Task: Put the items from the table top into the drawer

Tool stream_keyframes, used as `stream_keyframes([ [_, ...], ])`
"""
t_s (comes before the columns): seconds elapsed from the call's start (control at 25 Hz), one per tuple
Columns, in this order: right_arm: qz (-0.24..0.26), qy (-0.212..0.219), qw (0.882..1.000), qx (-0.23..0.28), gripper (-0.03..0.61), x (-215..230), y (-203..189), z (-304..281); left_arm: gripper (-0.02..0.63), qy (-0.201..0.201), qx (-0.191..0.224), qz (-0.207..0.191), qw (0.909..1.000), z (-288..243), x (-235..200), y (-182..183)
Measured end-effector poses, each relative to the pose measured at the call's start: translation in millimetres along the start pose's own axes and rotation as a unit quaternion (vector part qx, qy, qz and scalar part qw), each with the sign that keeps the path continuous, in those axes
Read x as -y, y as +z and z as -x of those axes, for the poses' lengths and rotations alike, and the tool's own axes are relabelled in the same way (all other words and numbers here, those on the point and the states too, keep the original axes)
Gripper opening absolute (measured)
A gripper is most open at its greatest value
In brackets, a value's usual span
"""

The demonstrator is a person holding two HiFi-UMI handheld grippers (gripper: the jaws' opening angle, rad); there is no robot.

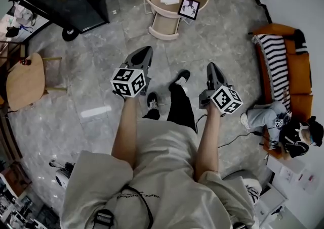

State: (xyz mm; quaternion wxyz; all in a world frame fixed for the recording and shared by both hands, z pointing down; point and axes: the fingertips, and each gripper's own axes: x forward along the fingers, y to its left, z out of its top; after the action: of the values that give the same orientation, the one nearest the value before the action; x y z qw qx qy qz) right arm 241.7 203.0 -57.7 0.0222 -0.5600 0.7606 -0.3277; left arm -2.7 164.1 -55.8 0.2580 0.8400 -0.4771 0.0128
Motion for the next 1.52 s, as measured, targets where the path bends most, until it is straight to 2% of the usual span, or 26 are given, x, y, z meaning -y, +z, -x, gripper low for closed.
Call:
stream_keyframes([
  [0.08,-0.009,-0.001,1.000,-0.003,0.035,15.5,4.2,-16.9,0.020,-0.010,-0.001,-0.005,0.9999,-14.9,1.6,0.9],
  [0.28,-0.034,0.002,0.999,-0.009,0.035,57.3,21.5,-68.4,0.020,-0.006,-0.030,-0.027,0.9992,-57.8,-7.4,-2.7],
  [0.36,-0.013,-0.001,1.000,-0.015,0.035,80.7,39.0,-92.0,0.020,-0.003,-0.039,-0.037,0.9986,-86.7,-18.1,0.2],
  [0.52,0.029,-0.003,0.999,-0.027,0.035,128.4,79.0,-150.2,0.020,0.029,-0.034,-0.038,0.9983,-156.5,-49.5,19.4],
  [0.64,0.074,-0.004,0.997,-0.033,0.035,159.9,99.1,-203.7,0.020,0.029,-0.023,-0.044,0.9983,-213.3,-58.8,20.8],
  [0.76,0.127,0.003,0.990,-0.061,0.035,187.1,104.2,-272.4,0.020,0.044,-0.008,-0.029,0.9986,-272.1,-75.8,13.4],
  [0.84,0.154,0.029,0.985,-0.077,0.035,191.0,101.7,-309.9,0.020,0.049,-0.011,-0.026,0.9984,-303.1,-87.1,4.8],
  [1.0,0.223,0.093,0.966,-0.093,0.035,186.3,105.8,-364.0,0.020,0.037,-0.015,-0.054,0.9977,-344.0,-94.7,-6.9],
  [1.2,0.252,0.141,0.950,-0.115,0.035,187.8,90.6,-420.2,0.020,0.037,-0.013,-0.079,0.9961,-366.4,-126.2,-12.5],
  [1.4,0.318,0.170,0.924,-0.127,0.035,200.8,56.1,-483.7,0.020,0.091,-0.027,-0.090,0.9913,-394.7,-193.2,-52.3],
  [1.44,0.325,0.172,0.922,-0.120,0.037,205.5,51.5,-494.0,0.020,0.093,-0.030,-0.096,0.9907,-401.3,-202.9,-64.0],
  [1.52,0.313,0.173,0.929,-0.096,0.037,212.2,44.6,-515.4,0.020,0.082,-0.020,-0.107,0.9906,-414.4,-221.0,-85.4],
])
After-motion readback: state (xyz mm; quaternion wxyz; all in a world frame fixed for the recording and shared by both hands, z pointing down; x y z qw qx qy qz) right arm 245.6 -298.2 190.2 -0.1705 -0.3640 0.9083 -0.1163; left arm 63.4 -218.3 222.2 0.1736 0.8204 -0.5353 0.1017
